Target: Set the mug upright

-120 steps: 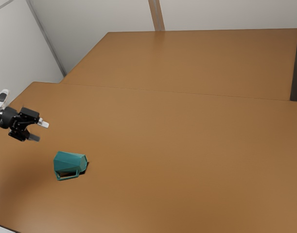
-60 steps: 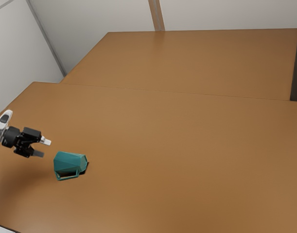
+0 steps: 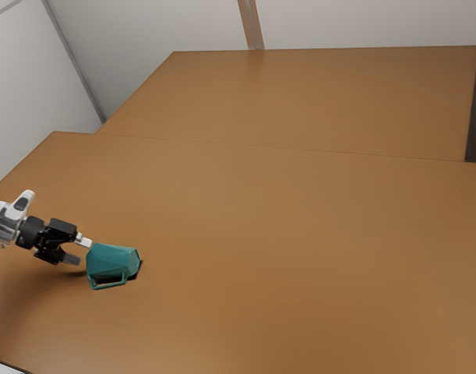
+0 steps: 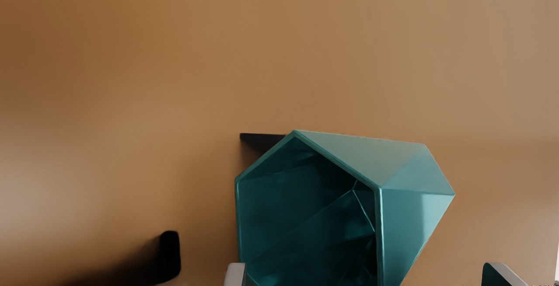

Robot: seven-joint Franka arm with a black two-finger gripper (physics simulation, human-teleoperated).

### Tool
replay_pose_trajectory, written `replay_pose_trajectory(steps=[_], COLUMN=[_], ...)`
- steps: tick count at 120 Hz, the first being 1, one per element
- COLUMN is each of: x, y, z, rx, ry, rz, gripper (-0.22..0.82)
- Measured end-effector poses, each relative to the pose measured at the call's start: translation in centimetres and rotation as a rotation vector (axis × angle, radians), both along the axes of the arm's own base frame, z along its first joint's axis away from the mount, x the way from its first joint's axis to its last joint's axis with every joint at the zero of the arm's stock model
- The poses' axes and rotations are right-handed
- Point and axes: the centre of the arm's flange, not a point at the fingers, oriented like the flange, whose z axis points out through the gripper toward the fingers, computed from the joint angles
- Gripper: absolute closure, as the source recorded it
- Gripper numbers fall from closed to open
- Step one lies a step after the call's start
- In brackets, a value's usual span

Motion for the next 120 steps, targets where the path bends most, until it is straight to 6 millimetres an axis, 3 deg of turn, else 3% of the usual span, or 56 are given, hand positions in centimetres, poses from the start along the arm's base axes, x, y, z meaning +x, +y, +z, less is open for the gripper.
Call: replay_pose_trajectory(steps=[103, 120], x=[2.3, 2.5], y=[-4.3, -4.5], z=[-0.6, -0.6], rx=[-0.006, -0.005], ry=[0.007, 0.006], rz=[-0.105, -0.11], gripper=[0.02, 0.1])
